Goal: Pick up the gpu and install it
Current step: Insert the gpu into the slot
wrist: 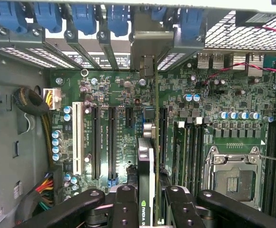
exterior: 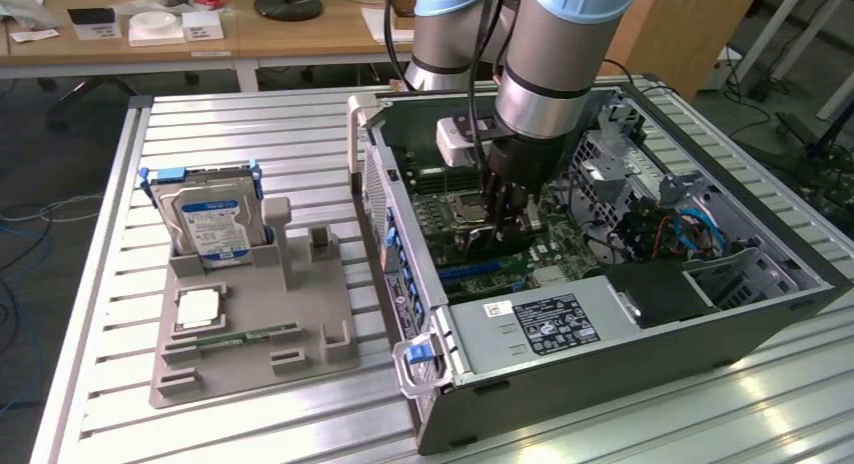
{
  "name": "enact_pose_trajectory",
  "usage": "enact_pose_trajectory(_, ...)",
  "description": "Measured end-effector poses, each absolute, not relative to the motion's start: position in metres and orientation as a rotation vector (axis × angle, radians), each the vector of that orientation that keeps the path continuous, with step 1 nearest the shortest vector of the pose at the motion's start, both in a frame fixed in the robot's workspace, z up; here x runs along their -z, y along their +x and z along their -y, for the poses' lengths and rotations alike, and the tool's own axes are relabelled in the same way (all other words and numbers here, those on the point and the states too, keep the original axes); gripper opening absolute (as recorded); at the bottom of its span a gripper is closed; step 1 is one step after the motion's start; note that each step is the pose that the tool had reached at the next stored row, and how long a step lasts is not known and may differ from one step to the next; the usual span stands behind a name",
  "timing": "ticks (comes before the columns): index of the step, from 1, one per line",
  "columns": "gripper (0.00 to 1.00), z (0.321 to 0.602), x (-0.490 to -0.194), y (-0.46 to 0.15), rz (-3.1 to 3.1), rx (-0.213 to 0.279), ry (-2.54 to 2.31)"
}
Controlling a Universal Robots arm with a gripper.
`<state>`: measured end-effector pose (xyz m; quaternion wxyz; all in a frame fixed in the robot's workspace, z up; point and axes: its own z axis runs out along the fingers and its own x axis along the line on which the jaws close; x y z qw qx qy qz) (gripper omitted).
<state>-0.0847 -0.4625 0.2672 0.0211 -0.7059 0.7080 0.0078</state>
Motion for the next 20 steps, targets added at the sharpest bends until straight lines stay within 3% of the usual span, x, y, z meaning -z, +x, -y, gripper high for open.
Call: enact_pose_trajectory(20, 0.27, 0.4624, -0.2629, -0.0860, -2.195, -0.019, -2.192)
